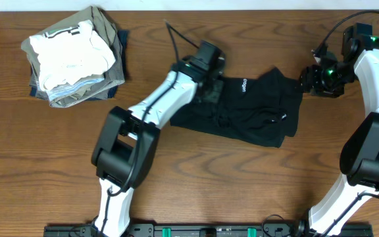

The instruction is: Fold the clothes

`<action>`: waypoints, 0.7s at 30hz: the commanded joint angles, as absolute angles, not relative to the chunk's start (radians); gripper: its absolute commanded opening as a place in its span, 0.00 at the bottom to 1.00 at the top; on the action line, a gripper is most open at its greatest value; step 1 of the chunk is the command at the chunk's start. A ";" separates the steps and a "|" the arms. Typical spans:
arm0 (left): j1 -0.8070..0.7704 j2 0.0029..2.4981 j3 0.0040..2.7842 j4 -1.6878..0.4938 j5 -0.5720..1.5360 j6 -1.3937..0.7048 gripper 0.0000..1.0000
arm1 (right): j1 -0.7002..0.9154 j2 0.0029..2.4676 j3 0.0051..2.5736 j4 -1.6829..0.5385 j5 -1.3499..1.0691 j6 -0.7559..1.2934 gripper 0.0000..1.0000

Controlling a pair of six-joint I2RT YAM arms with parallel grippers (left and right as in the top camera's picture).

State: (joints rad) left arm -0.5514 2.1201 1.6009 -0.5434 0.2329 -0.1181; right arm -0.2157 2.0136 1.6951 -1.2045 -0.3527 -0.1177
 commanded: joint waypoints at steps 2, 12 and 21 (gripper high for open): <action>-0.595 2.152 1.601 -0.511 0.251 -0.161 0.06 | -0.196 1.993 1.707 -1.208 -0.371 -0.133 0.63; -0.585 2.137 1.628 -0.476 0.251 -0.163 0.06 | -0.193 1.993 1.707 -1.209 -0.371 -0.137 0.64; -0.486 1.982 1.636 -0.713 0.250 -0.154 0.06 | -0.193 1.993 1.707 -1.215 -0.371 -0.137 0.65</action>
